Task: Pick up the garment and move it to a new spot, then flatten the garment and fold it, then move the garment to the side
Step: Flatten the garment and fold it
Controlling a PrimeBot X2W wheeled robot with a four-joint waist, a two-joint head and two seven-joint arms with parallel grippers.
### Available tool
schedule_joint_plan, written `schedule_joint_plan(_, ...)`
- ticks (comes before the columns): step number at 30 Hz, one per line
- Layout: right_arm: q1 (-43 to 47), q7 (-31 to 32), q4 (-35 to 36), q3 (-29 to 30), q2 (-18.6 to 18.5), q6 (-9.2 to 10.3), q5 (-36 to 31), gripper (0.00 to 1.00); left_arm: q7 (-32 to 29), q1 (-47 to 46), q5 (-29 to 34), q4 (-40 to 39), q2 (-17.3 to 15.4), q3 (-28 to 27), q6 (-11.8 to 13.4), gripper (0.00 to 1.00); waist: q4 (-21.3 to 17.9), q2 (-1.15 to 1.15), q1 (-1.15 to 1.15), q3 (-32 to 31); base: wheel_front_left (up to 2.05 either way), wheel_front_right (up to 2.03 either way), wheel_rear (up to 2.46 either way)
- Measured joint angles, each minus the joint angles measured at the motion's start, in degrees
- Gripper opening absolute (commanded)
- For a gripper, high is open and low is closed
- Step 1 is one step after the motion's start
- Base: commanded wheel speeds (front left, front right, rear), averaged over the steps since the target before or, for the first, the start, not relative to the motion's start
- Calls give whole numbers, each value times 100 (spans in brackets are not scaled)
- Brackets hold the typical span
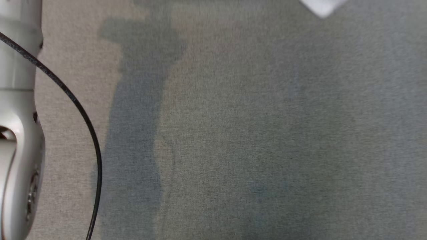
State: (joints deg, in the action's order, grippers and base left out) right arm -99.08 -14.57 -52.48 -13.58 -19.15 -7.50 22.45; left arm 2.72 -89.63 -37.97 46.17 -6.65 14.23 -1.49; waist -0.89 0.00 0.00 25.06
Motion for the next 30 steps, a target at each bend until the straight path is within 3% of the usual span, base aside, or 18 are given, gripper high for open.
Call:
schedule_joint_plan(5,-111,-43,794,553,225,0,-448,0,1028,-625,167,743,127,12,-159,0,49,0,1,564,0,0,0)
schedule_joint_plan(11,765,-41,842,630,480,0,-431,0,1216,-468,116,1138,253,-25,-452,0,100,0,1,810,0,0,0)
schedule_joint_plan(21,2261,-41,537,822,575,0,-41,0,1220,986,638,913,341,-26,-577,0,220,0,1,831,0,0,0)
schedule_joint_plan(30,3659,-41,207,345,567,0,673,0,1220,2386,765,1101,342,215,-593,0,262,0,1,245,0,0,0)
